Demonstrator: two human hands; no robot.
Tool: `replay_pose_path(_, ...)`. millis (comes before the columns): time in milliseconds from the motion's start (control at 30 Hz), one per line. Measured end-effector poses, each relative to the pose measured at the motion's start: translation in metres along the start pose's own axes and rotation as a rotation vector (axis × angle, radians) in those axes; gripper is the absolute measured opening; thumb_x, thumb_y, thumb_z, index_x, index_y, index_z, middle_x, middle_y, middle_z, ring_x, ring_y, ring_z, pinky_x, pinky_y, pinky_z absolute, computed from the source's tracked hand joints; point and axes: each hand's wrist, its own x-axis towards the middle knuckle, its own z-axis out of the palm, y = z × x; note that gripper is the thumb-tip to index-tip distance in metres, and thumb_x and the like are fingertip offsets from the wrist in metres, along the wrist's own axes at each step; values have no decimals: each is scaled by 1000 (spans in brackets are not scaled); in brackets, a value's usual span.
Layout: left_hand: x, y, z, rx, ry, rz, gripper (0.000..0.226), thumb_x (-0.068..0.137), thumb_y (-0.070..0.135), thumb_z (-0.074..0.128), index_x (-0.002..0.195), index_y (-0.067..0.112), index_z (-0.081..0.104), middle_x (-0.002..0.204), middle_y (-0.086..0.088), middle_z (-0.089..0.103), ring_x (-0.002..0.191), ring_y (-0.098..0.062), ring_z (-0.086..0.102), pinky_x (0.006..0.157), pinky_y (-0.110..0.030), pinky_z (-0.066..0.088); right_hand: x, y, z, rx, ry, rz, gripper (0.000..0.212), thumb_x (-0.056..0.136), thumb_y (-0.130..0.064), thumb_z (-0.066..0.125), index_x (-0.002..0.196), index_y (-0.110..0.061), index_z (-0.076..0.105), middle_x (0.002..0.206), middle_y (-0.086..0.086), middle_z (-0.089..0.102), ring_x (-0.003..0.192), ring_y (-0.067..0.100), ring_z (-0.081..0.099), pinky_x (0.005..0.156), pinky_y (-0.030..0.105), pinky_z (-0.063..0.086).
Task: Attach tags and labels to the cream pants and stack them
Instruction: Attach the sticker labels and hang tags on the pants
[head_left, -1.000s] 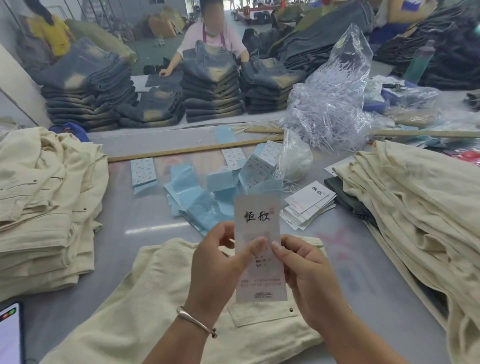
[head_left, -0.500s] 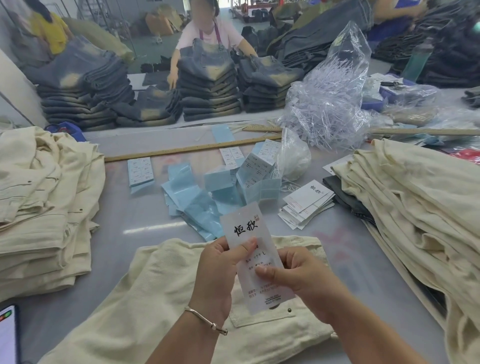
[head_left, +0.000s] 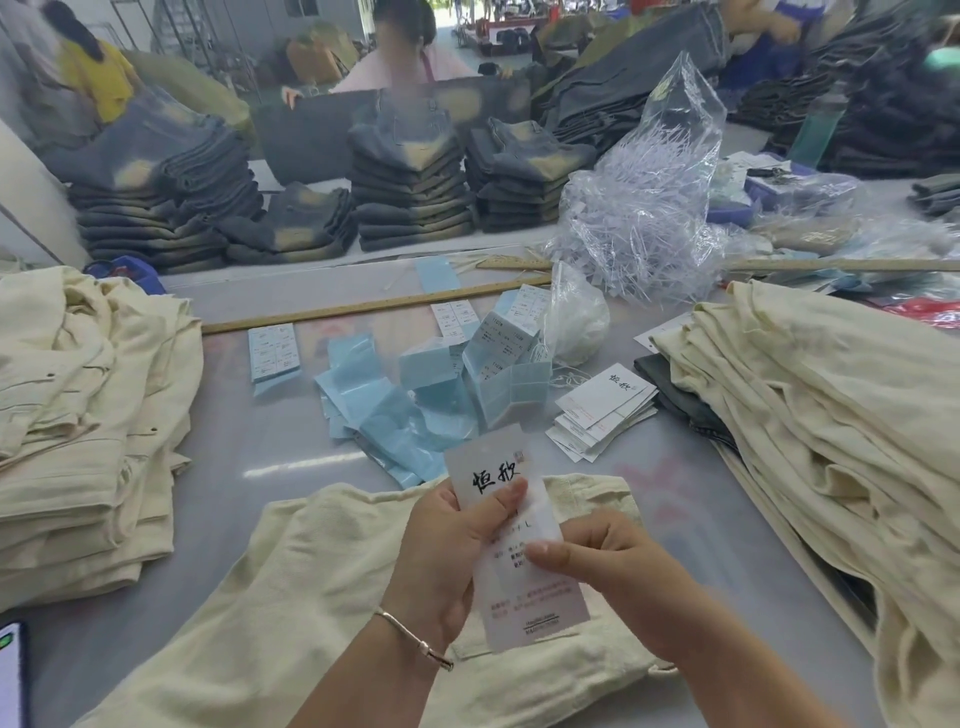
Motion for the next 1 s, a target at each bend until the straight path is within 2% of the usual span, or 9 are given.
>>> replay_pose_path(100, 9, -8, 5, 95, 152, 122, 26, 64, 23, 83, 73, 7, 65, 63, -9, 64, 52, -19, 59, 47, -28, 48, -1, 8, -2, 1, -20, -35, 16, 80, -19, 73, 86, -5, 78, 90, 15, 75, 83, 21, 70, 75, 28, 54)
replay_pose_path(233, 24, -18, 5, 122, 267, 67, 31, 78, 34, 77, 66, 13, 58, 53, -3, 56, 44, -15, 53, 41, -23, 42, 5, 16, -11, -26, -64, 9, 13, 80, -14, 74, 88, -6, 77, 91, 17, 74, 83, 22, 70, 73, 26, 53)
replay_pose_path(333, 40, -29, 4, 197, 346, 70, 34, 82, 40, 73, 65, 14, 57, 52, -1, 57, 45, -16, 54, 42, -25, 43, 20, 16, -33, -153, -80, 87, 11, 80, -21, 75, 76, -11, 76, 78, 14, 73, 72, 18, 65, 68, 25, 50)
replay_pose_path(400, 53, -35, 2, 249, 365, 75, 28, 79, 33, 77, 73, 10, 63, 57, -1, 62, 50, -17, 58, 46, -26, 46, 36, 19, -55, -255, -16, 112, 25, 86, -26, 71, 64, -15, 71, 65, 6, 69, 61, 13, 60, 60, 21, 47)
replay_pose_path(533, 74, -43, 5, 296, 296, 32, 22, 77, 16, 80, 90, 7, 65, 68, -2, 70, 55, -13, 65, 49, -21, 49, 89, 28, -111, -409, 395, 112, 21, 88, -14, 67, 67, -10, 67, 64, 6, 70, 57, 16, 59, 55, 24, 45)
replay_pose_path(633, 87, -48, 8, 333, 181, -47, 27, 76, 8, 79, 97, 10, 63, 79, -3, 74, 64, -15, 70, 53, -22, 51, 142, 28, -151, -537, 644, 66, 10, 82, -11, 70, 72, -11, 67, 69, 4, 70, 63, 20, 62, 62, 31, 49)
replay_pose_path(733, 99, -53, 7, 415, 29, -100, 18, 86, 7, 69, 102, 14, 65, 91, -1, 76, 79, -17, 73, 65, -28, 56, 197, 21, -174, -602, 738, 37, 7, 83, -19, 70, 87, -14, 70, 83, 1, 69, 76, 24, 67, 75, 38, 54)
replay_pose_path(833, 109, -53, 2, 424, 19, -147, 21, 92, 7, 53, 104, 21, 65, 94, 1, 76, 85, -15, 70, 79, -33, 52, 243, 14, -181, -504, 775, 76, 18, 85, -28, 70, 97, -14, 68, 86, -5, 68, 64, 16, 68, 64, 33, 54)
replay_pose_path(1000, 119, -50, -1, 310, 53, -218, 32, 68, 17, 51, 94, 14, 68, 85, 1, 74, 72, -8, 67, 61, -17, 50, 286, 15, -178, -445, 785, 122, 24, 84, -35, 71, 95, -15, 62, 83, -5, 66, 54, 16, 67, 59, 32, 54)
